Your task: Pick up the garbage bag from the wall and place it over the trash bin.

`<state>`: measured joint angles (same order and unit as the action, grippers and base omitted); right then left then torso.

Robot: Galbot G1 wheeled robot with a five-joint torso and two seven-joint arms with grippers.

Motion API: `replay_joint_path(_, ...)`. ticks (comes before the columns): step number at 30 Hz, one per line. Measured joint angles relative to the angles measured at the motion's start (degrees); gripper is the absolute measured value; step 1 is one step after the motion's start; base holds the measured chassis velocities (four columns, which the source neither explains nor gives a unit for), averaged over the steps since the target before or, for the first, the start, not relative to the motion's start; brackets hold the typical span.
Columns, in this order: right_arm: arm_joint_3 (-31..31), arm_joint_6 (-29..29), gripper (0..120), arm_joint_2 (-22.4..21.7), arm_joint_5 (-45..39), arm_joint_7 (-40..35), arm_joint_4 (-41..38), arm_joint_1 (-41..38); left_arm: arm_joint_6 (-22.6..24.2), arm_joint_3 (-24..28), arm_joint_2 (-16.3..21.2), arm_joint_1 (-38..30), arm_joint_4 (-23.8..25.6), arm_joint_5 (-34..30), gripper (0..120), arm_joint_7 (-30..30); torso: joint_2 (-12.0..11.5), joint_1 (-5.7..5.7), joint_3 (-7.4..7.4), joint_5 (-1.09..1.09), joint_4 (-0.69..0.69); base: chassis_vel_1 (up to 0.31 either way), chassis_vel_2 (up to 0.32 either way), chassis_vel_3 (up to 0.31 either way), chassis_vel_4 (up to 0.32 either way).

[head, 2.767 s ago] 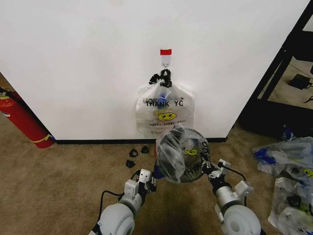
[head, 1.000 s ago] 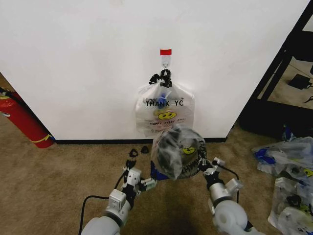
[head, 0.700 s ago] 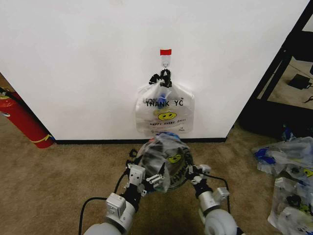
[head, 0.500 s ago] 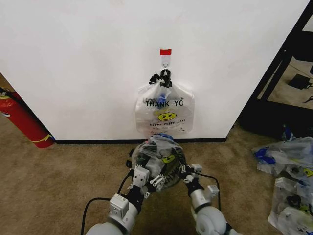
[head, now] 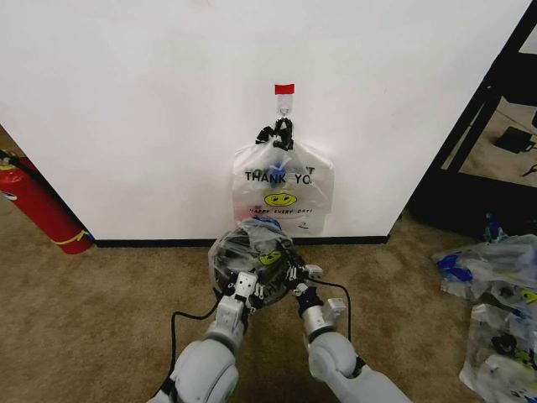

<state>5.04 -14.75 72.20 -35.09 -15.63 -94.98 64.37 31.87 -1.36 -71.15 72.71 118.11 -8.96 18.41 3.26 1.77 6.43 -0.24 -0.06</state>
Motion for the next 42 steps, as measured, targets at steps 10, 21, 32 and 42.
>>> replay_joint_path(10, 0.9, -0.7, 0, 0.3, 2.1, 0.0, -1.2, 2.5, -0.7, 0.3, -2.1, -1.4, -4.1, 6.5, 0, 1.0, 0.0, 0.0, -0.01, 0.0, 0.0, 0.0, 0.0, 0.0, 0.0)
replay_joint_path(21, 2.9, -1.3, 0, -0.5, 4.4, 0.1, -3.9, 6.4, -3.3, -2.0, -3.5, -1.7, -9.4, 15.6, 0, 1.0, 0.0, 0.0, -0.01, 0.0, 0.0, 0.0, 0.0, 0.0, 0.0)
replay_joint_path(32, 4.3, -1.6, 0, -2.6, 6.1, 1.2, -8.2, 9.4, -3.3, -3.3, -4.4, -2.5, -15.4, 18.2, 0, 1.9, 0.0, 0.0, -0.01, 0.0, 0.0, 0.0, 0.0, 0.0, 0.0)
replay_joint_path(42, 3.9, -2.2, 0, -5.2, 8.9, 2.2, -10.2, 11.4, -2.1, -3.8, -3.8, -3.2, -17.1, 18.3, 0, 2.3, 0.0, 0.0, -0.01, 0.01, 0.0, 0.0, 0.0, 0.0, 0.0)
